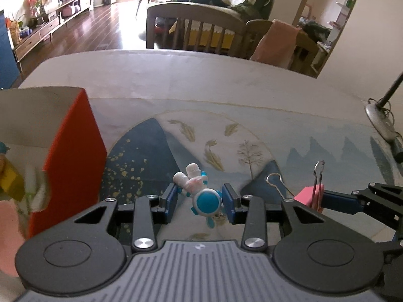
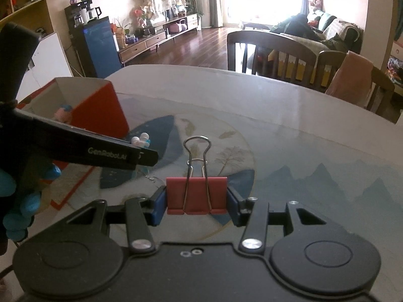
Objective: Organize rigid objects
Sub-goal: 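Grasp the pink binder clip with the right tool while the left tool grasps the keychain figure, then carry the binder clip and keychain figure into the box and open both tools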
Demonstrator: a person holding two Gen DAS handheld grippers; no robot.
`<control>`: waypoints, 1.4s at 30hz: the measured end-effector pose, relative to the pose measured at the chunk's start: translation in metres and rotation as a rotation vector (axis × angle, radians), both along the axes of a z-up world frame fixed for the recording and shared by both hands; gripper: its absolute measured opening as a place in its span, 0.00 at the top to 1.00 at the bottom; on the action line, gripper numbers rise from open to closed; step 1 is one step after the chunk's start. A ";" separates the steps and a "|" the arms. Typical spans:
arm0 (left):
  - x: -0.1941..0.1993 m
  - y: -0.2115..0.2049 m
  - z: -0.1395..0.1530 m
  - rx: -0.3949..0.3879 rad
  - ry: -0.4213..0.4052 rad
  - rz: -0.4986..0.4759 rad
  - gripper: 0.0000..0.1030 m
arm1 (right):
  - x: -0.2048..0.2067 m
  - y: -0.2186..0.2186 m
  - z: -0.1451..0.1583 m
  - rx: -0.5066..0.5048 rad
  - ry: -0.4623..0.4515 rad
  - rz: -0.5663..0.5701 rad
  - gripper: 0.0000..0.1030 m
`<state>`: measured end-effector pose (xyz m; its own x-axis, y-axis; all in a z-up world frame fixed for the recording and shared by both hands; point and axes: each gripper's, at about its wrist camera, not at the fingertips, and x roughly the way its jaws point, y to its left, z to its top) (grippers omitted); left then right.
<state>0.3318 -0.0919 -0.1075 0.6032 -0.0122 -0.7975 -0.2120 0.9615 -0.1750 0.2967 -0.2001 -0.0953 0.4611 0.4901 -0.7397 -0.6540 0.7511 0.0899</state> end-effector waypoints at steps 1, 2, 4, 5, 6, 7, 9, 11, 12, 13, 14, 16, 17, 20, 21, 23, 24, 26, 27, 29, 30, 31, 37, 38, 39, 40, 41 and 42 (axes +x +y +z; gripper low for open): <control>-0.004 0.001 0.004 -0.004 -0.004 -0.003 0.63 | -0.004 0.000 0.005 0.001 -0.004 0.001 0.54; -0.008 0.002 0.008 -0.010 -0.006 -0.006 0.63 | -0.008 0.000 0.008 0.001 -0.007 0.002 0.54; -0.017 0.006 0.015 -0.024 -0.005 -0.015 0.63 | -0.016 0.001 0.017 0.001 -0.014 0.002 0.54; -0.020 0.007 0.017 -0.033 0.000 -0.020 0.63 | -0.019 0.002 0.020 0.001 -0.017 0.003 0.54; -0.023 0.009 0.019 -0.041 0.003 -0.021 0.63 | -0.023 0.003 0.025 0.001 -0.020 0.005 0.54; -0.027 0.011 0.022 -0.048 0.004 -0.020 0.63 | -0.027 0.005 0.028 0.002 -0.022 0.004 0.54; -0.036 0.015 0.027 -0.057 0.003 -0.024 0.63 | -0.034 0.008 0.035 0.003 -0.026 0.004 0.54; -0.045 0.020 0.033 -0.065 -0.002 -0.029 0.63 | -0.040 0.011 0.043 0.008 -0.032 0.006 0.54; -0.049 0.022 0.036 -0.067 -0.007 -0.032 0.63 | -0.043 0.013 0.046 0.008 -0.036 0.006 0.54; -0.053 0.024 0.040 -0.067 -0.012 -0.036 0.63 | -0.046 0.016 0.051 0.009 -0.041 0.007 0.54; -0.056 0.026 0.043 -0.066 -0.017 -0.039 0.63 | -0.049 0.018 0.054 0.012 -0.046 0.008 0.54; -0.065 0.031 0.050 -0.066 -0.029 -0.047 0.63 | -0.055 0.024 0.062 0.016 -0.057 0.012 0.54; -0.069 0.034 0.055 -0.064 -0.035 -0.052 0.63 | -0.058 0.028 0.065 0.019 -0.062 0.015 0.54; -0.080 0.043 0.067 -0.055 -0.052 -0.063 0.63 | -0.067 0.041 0.075 0.026 -0.074 0.024 0.54; -0.083 0.047 0.072 -0.051 -0.056 -0.071 0.63 | -0.069 0.045 0.078 0.028 -0.079 0.028 0.54; -0.090 0.055 0.080 -0.043 -0.066 -0.081 0.63 | -0.074 0.054 0.083 0.030 -0.090 0.035 0.54; -0.093 0.059 0.084 -0.040 -0.070 -0.086 0.63 | -0.076 0.060 0.086 0.033 -0.094 0.038 0.54; -0.098 0.069 0.090 -0.039 -0.079 -0.087 0.63 | -0.081 0.069 0.091 0.035 -0.102 0.045 0.54; -0.100 0.074 0.093 -0.041 -0.080 -0.088 0.63 | -0.083 0.074 0.093 0.037 -0.108 0.047 0.54; -0.104 0.088 0.099 -0.057 -0.073 -0.079 0.63 | -0.086 0.085 0.096 0.041 -0.113 0.051 0.54; -0.106 0.095 0.101 -0.062 -0.073 -0.075 0.63 | -0.087 0.091 0.098 0.043 -0.116 0.054 0.54; -0.107 0.100 0.104 -0.061 -0.072 -0.072 0.63 | -0.089 0.096 0.099 0.045 -0.119 0.057 0.54; -0.121 0.141 0.119 -0.030 -0.091 -0.050 0.63 | -0.093 0.129 0.107 0.061 -0.144 0.080 0.54; -0.121 0.147 0.119 -0.026 -0.092 -0.044 0.63 | -0.094 0.136 0.108 0.062 -0.147 0.085 0.54; -0.123 0.154 0.120 -0.022 -0.093 -0.039 0.63 | -0.096 0.141 0.108 0.063 -0.149 0.088 0.54; -0.125 0.161 0.121 -0.018 -0.094 -0.033 0.63 | -0.096 0.148 0.108 0.064 -0.149 0.091 0.54; -0.126 0.168 0.121 -0.013 -0.094 -0.028 0.63 | -0.095 0.153 0.108 0.066 -0.148 0.095 0.54; -0.127 0.175 0.122 -0.010 -0.094 -0.023 0.63 | -0.095 0.159 0.108 0.065 -0.149 0.099 0.54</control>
<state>0.2049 0.0827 0.0142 0.6745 -0.0345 -0.7375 -0.1725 0.9639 -0.2029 0.2016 -0.0407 0.0123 0.5106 0.5831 -0.6319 -0.7339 0.6784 0.0330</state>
